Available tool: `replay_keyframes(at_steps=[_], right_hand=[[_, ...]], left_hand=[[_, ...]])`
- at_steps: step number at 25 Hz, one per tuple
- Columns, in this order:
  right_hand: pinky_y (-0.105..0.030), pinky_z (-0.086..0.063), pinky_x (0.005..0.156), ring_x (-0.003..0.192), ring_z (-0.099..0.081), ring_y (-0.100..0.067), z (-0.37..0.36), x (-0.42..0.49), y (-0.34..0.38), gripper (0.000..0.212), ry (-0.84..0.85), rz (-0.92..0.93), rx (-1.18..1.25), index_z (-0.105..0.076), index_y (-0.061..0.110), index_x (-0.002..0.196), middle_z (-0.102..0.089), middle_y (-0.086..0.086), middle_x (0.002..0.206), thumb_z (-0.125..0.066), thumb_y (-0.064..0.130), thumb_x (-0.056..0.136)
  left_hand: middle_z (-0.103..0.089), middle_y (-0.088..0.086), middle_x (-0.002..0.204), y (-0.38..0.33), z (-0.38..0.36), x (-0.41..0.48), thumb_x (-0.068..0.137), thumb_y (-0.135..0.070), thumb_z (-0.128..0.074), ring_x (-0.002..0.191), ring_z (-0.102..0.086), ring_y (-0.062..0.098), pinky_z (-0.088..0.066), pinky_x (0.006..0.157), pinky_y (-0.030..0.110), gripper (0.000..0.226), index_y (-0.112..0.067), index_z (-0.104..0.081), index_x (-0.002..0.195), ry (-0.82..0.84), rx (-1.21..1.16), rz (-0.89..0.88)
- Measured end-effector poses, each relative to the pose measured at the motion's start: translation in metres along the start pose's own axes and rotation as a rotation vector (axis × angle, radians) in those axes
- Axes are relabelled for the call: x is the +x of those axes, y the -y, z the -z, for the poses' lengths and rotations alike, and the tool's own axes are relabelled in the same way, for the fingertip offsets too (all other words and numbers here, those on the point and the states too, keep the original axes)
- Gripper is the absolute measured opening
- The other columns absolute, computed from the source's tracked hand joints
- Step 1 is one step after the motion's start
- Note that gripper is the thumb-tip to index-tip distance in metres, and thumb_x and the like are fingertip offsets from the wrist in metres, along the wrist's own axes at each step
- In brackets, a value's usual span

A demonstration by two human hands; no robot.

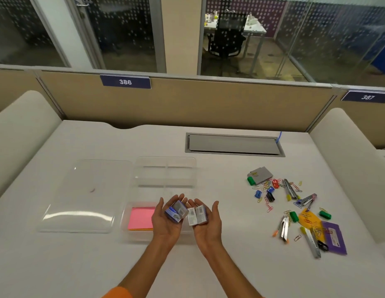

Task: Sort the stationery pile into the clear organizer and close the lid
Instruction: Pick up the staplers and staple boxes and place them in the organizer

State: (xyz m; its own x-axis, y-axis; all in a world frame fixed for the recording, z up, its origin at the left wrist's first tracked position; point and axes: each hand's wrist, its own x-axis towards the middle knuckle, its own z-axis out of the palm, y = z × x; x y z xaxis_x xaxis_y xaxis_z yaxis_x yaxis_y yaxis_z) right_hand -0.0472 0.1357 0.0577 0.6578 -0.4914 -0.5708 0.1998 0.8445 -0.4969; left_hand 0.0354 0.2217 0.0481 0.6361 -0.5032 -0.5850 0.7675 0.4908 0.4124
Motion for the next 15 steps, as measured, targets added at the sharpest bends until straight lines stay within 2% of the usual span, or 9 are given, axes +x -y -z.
replay_keyframes(at_steps=[4,7,9,12,15], right_hand=[[-0.045,-0.044,0.105,0.115,-0.063,-0.03,-0.006,0.005,-0.014,0.064,-0.064,0.075,-0.088,-0.062,0.0,0.121,-0.066,-0.017,0.121,-0.043,0.055,0.094],[-0.043,-0.042,0.108,0.118,-0.061,-0.024,-0.008,0.005,-0.021,0.062,-0.076,0.103,-0.174,-0.063,0.005,0.122,-0.066,-0.012,0.123,-0.039,0.056,0.095],[-0.04,-0.041,0.109,0.119,-0.06,-0.02,-0.009,0.003,-0.023,0.061,-0.077,0.128,-0.236,-0.066,0.009,0.12,-0.067,-0.007,0.123,-0.038,0.056,0.095],[-0.035,-0.038,0.108,0.12,-0.059,-0.014,-0.011,0.001,-0.021,0.06,-0.081,0.159,-0.349,-0.068,0.015,0.118,-0.069,0.001,0.121,-0.035,0.059,0.095],[-0.033,-0.033,0.112,0.125,-0.054,-0.01,-0.012,0.001,-0.019,0.06,-0.057,0.184,-0.417,-0.064,0.018,0.124,-0.066,0.005,0.126,-0.031,0.059,0.096]], left_hand=[[-0.063,0.022,0.128,-0.013,0.007,-0.002,0.099,-0.05,-0.039,0.118,-0.061,0.035,-0.048,0.097,0.046,0.061,0.002,-0.062,0.121,-0.004,0.152,-0.016],[-0.068,0.01,0.124,-0.019,0.013,-0.002,0.098,-0.059,-0.03,0.12,-0.061,0.026,-0.047,0.099,0.044,0.068,-0.005,-0.062,0.124,0.018,0.352,-0.022],[-0.07,0.001,0.121,-0.023,0.015,-0.001,0.096,-0.065,-0.024,0.122,-0.059,0.017,-0.037,0.11,0.042,0.072,-0.012,-0.063,0.125,0.038,0.514,-0.051],[-0.07,-0.009,0.12,-0.03,0.013,-0.005,0.093,-0.069,-0.021,0.123,-0.056,0.008,-0.024,0.115,0.036,0.071,-0.022,-0.064,0.124,0.047,0.675,-0.111],[-0.07,-0.014,0.119,-0.037,0.011,-0.01,0.095,-0.067,-0.019,0.124,-0.056,0.005,-0.023,0.113,0.035,0.067,-0.027,-0.065,0.121,0.063,0.757,-0.176]])
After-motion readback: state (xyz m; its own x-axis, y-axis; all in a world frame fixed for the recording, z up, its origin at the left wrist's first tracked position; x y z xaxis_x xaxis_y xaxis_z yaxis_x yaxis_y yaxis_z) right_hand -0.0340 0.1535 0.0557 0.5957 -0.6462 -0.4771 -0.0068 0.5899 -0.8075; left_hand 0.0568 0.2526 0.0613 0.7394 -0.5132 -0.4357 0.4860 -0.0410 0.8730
